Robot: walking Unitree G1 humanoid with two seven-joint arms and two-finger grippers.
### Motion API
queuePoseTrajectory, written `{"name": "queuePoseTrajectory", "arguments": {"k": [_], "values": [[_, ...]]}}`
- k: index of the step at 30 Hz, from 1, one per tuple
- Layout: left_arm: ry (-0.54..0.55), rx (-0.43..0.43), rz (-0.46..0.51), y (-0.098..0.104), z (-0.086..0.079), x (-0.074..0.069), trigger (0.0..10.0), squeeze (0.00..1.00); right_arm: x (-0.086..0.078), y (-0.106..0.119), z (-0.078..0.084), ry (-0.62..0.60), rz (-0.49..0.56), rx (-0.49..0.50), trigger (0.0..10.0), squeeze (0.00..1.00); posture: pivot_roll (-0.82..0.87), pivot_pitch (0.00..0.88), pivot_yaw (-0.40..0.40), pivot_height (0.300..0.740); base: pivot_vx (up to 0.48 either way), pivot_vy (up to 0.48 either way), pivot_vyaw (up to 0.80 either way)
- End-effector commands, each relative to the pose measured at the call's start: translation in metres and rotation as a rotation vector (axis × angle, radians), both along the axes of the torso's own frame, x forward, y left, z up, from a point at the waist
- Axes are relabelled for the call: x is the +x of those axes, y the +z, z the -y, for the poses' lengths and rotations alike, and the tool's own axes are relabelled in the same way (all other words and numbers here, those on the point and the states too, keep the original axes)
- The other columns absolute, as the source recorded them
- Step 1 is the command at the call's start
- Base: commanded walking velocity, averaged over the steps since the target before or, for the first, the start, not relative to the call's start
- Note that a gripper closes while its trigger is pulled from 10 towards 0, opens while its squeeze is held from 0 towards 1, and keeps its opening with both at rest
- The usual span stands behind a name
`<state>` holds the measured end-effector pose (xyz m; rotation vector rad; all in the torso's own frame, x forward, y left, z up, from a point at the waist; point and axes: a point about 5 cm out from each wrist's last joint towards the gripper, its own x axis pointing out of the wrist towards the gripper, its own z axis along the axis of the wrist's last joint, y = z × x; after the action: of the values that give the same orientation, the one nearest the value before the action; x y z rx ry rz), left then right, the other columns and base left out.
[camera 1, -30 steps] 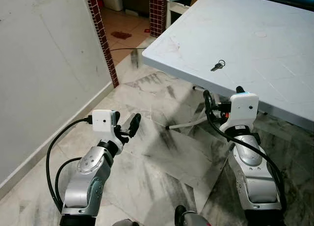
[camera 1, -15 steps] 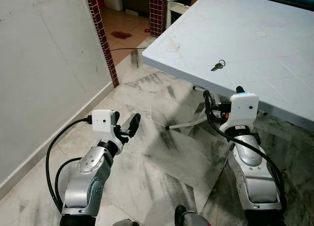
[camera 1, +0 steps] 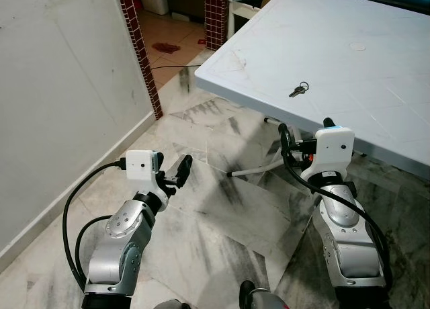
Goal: Hang keys on a hook
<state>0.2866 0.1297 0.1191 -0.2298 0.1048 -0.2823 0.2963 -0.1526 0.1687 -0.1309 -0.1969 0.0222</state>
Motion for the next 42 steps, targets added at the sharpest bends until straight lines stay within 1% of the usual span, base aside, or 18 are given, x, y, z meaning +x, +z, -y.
{"name": "queuePoseTrajectory", "arguments": {"k": [1,9,10,11,12,13,17,23,33,42], "values": [[0.008,0.015,-0.002,-0.001,-0.003,0.0,10.0,0.0,0.0,-0.001,0.0,-0.003,-0.008,0.003,10.0,0.0,-0.01,0.165,0.052,0.74,0.0,0.0,0.0],[0.008,0.015,-0.002,-0.001,-0.003,0.0,10.0,0.0,0.0,-0.001,0.0,-0.003,-0.008,0.003,10.0,0.0,-0.01,0.165,0.052,0.74,0.0,0.0,0.0],[0.01,0.016,-0.002,-0.001,-0.003,0.0,10.0,0.0,0.0,-0.001,0.0,-0.008,-0.012,-0.005,10.0,0.0,0.0,0.0,0.0,0.74,0.0,0.0,0.0],[0.041,0.034,0.024,0.002,-0.008,0.002,10.0,0.0,0.0,-0.003,0.003,-0.031,-0.02,0.013,10.0,0.0,-0.01,0.178,0.059,0.74,0.0,0.0,0.0],[0.08,0.055,0.056,0.007,-0.014,0.005,10.0,0.0,0.0,-0.006,0.008,-0.062,-0.033,0.046,10.0,0.0,-0.01,0.178,0.062,0.74,0.0,0.0,0.0],[0.088,0.059,0.062,0.008,-0.015,0.006,10.0,0.0,0.0,-0.006,0.009,-0.07,-0.037,0.056,10.0,0.0,-0.01,0.177,0.062,0.74,0.0,0.0,0.0],[0.089,0.057,0.065,0.009,-0.015,0.008,10.0,0.0,0.0,-0.007,0.01,-0.079,-0.041,0.068,10.0,0.0,-0.01,0.178,0.064,0.74,0.0,0.0,-0.44],[0.085,0.054,0.068,0.008,-0.014,0.008,10.0,0.0,0.0,-0.008,0.011,-0.083,-0.046,0.075,10.0,0.0,-0.01,0.178,0.065,0.74,0.0,0.0,-0.74],[0.097,0.052,0.077,0.009,-0.015,0.008,10.0,0.0,0.001,-0.008,0.009,-0.07,-0.047,0.077,10.0,0.0,-0.01,0.174,0.061,0.74,0.0,0.0,0.0],[0.087,0.036,0.085,0.01,-0.015,0.006,10.0,0.0,0.002,-0.008,0.008,-0.059,-0.05,0.07,10.0,0.0,0.0,0.176,0.055,0.74,0.0,0.0,0.0]]}}
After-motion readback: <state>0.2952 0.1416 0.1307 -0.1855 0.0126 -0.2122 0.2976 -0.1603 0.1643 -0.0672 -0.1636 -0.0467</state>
